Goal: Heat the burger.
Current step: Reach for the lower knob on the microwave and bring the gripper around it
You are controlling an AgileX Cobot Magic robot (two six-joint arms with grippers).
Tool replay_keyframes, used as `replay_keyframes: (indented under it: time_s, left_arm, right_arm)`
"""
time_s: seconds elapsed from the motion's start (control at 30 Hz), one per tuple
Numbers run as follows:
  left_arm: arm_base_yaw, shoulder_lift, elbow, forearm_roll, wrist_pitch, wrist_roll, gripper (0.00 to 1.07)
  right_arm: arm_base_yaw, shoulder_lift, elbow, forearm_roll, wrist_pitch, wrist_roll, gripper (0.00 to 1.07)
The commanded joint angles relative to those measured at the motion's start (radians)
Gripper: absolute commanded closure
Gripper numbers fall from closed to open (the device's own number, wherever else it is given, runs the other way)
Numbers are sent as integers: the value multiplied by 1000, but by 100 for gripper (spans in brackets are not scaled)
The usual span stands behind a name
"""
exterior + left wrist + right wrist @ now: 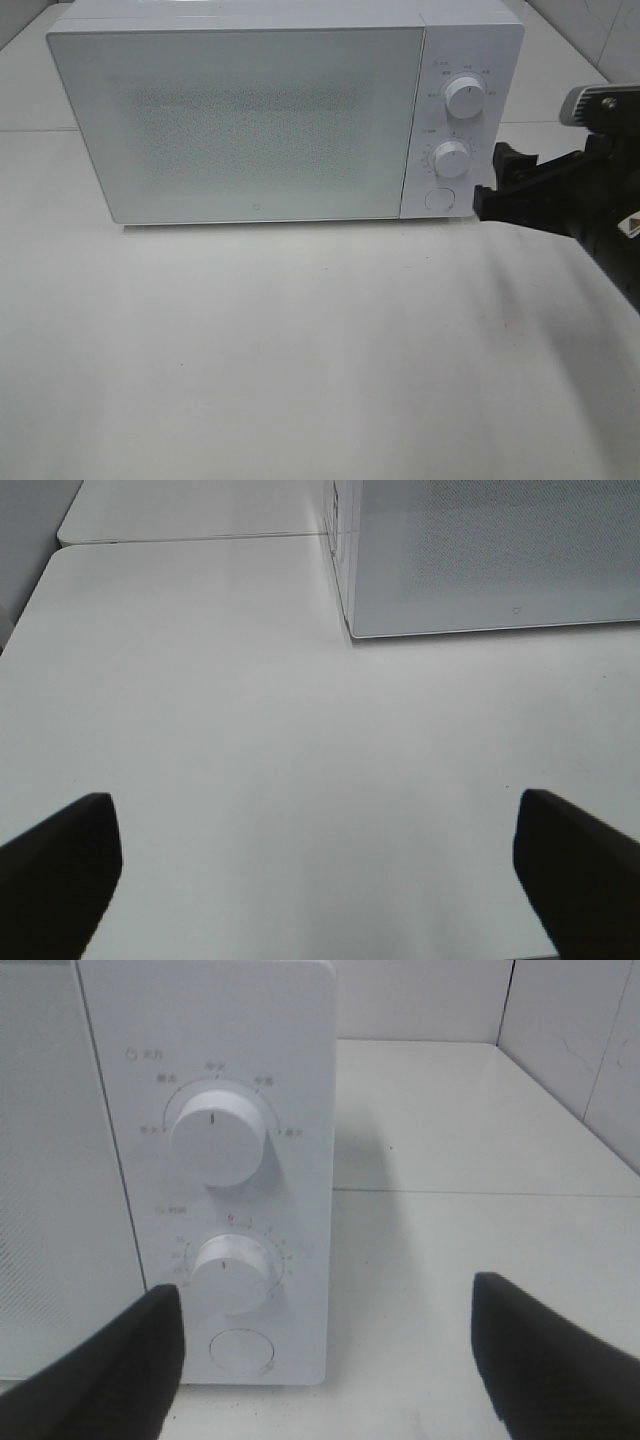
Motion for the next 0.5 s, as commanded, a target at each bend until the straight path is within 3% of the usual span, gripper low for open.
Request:
replay_keyframes:
  time_s: [0.03, 0.5]
  left_arm:
    - [5, -21, 2, -10, 3, -8, 6]
    - [5, -21, 2, -10, 3, -8, 6]
  right_arm:
    - [37, 45, -15, 24, -51, -13, 31]
    - [74, 231, -106, 20, -161, 87, 31]
